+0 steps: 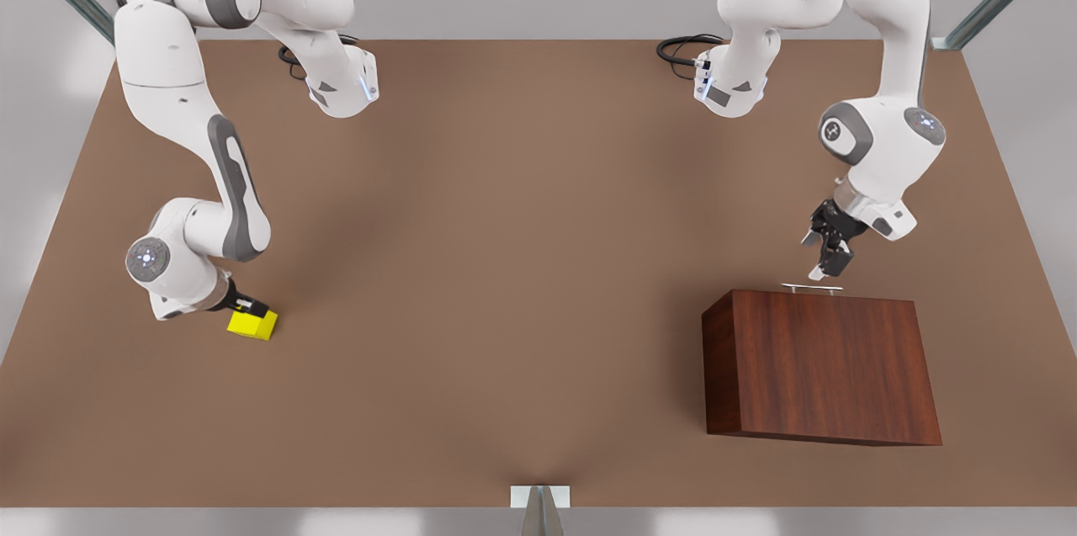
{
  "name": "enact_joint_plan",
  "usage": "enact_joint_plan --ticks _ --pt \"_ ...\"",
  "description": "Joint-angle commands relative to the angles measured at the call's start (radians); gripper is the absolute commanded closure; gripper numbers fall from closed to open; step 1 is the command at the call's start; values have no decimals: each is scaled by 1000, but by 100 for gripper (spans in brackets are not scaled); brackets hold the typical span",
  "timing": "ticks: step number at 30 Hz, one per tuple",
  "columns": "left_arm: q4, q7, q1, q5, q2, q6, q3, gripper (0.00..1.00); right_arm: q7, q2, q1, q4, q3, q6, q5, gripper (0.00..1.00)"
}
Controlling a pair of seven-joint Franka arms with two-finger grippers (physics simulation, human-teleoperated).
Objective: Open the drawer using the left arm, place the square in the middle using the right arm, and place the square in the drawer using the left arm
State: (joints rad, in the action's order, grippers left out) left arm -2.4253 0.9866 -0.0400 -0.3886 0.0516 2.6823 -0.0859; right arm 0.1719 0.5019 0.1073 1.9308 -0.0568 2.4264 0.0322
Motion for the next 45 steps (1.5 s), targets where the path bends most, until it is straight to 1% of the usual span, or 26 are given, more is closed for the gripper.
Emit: enact_joint_plan --ticks 1,2,7,10,14,15,16,17,18,26,32,34,35,37,38,41,42,44,45 --pt "0 0 2 -27 -2 2 0 0 0 3 0 -1 0 6 -2 0" --pt "0 1 2 -29 -18 16 2 0 -31 12 2 1 0 46 -2 0" --pt "2 1 2 -42 -70 67 2 0 -46 33 0 -1 9 75 -14 0" --pt "2 0 3 -64 -102 90 0 0 -48 58 0 5 9 135 -9 0" --pt "3 0 3 -66 -130 125 2 0 -49 75 9 -1 9 138 -9 0" --pt "5 0 3 -66 -136 125 0 0 -54 76 9 1 9 148 3 5" --pt "5 0 3 -66 -141 125 0 0 -54 79 9 2 9 158 3 16" --pt "5 0 3 -66 -144 125 0 0 -54 81 9 2 9 160 3 26" --pt "5 0 3 -66 -150 125 0 0 -52 81 9 2 9 160 -2 26" --pt "0 0 3 -69 -151 110 2 0 -55 99 15 -4 11 168 1 26" --pt "-14 -8 3 -69 -144 100 0 0 -75 75 15 2 18 163 1 26" --pt "-15 -16 3 -67 -144 100 -9 0 -75 24 45 19 90 143 0 26" --pt "-15 -17 3 -67 -142 99 -11 0 -75 1 32 36 94 143 1 26" --pt "-15 -22 3 -64 -142 99 -24 0 -61 -52 3 37 132 79 0 26" --pt "-15 -43 3 -62 -142 99 -29 0 -54 -82 -40 37 138 57 -3 26" --pt "-15 -55 3 -62 -142 99 -43 0 228 -111 -228 34 138 36 -5 26" --pt "-15 -59 5 -62 -141 97 -44 0 372 -109 -282 28 140 29 -3 26" --pt "-18 -59 3 -62 -137 90 -46 0 659 -95 -380 5 178 28 -8 27" --pt "-31 -59 3 -62 -128 90 -46 0 810 -79 -460 -19 178 28 -11 27"
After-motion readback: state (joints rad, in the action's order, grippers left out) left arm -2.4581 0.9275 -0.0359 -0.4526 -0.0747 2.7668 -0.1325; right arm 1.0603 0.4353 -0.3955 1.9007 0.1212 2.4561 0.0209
